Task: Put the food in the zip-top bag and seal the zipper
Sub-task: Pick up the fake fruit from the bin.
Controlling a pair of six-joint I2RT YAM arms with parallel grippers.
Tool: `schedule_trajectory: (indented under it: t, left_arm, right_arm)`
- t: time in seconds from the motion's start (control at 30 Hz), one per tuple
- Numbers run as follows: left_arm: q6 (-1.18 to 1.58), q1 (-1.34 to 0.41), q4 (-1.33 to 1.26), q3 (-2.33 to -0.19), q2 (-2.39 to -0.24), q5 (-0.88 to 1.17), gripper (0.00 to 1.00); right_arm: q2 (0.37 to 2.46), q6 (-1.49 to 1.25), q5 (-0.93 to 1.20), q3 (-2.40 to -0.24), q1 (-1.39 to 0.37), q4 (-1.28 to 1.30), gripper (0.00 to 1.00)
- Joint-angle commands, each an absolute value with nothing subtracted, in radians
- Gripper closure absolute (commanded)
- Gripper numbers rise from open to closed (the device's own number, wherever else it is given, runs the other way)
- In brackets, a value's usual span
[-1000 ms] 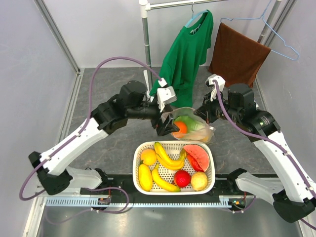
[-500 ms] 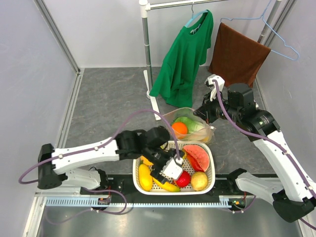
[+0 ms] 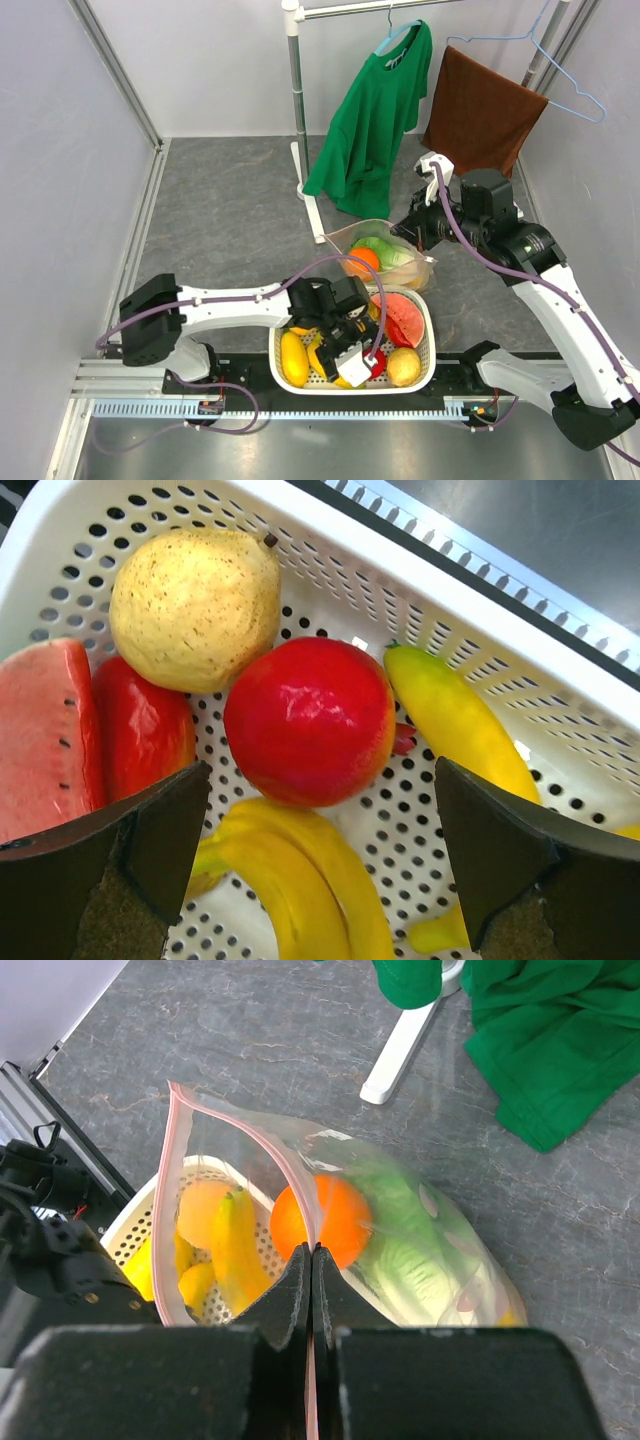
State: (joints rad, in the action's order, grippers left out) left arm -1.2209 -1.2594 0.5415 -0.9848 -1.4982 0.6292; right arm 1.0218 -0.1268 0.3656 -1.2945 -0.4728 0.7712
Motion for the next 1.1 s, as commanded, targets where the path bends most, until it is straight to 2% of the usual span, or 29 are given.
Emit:
schedule_trajectory:
  t: [0.0,0.23,0.33,0.43,0.47,0.57,0.7,0.83,0.9,1.07]
  left_arm:
    - [-1.333,-1.290,0.453,-1.028,-1.558,0.667,0.00]
    - [-1.365,-1.298,0.456,-1.061,-1.658,0.661,0.00]
    - [-1.373,-1.298,0.463,-1.066,-1.666,0.664,0.04]
    - [-1.364,-1.299,0.498,-1.083,-1.651,0.676,0.18]
    - [-1.353,-1.301,0.517,-1.095,-1.620,0.687,0.27]
    - [-1.278,-1.299,0.549,-1.112,-1.507,0.699,0.42]
    - [-1.157,-1.298,0.575,-1.135,-1.335,0.700,0.53]
    - [-0.886,-1.261,0.555,-1.215,-1.197,0.709,0.56]
    - [-0.685,-1.233,0.453,-1.229,-1.137,0.674,0.56]
    - [-0.436,-1.099,0.402,-1.319,-1.150,0.534,0.57]
  right_arm:
    - [1.005,-0.132,0.391,-1.285,-0.466,0.747,1.00]
    - [1.000,-0.124,0.400,-1.290,-0.463,0.755,1.00]
    - [0.992,-0.124,0.399,-1.285,-0.462,0.756,1.00]
    - [0.991,-0.123,0.400,-1.281,-0.460,0.759,1.00]
    - [0.991,-0.126,0.399,-1.281,-0.459,0.759,1.00]
    - [0.994,-0.124,0.402,-1.284,-0.459,0.758,1.00]
    - [0.994,-0.120,0.399,-1.282,-0.457,0.758,1.00]
    - [0.996,-0.124,0.403,-1.281,-0.457,0.758,1.00]
    - [1.000,-0.132,0.410,-1.284,-0.457,0.758,1.00]
    - [1.005,-0.140,0.414,-1.289,-0.456,0.756,1.00]
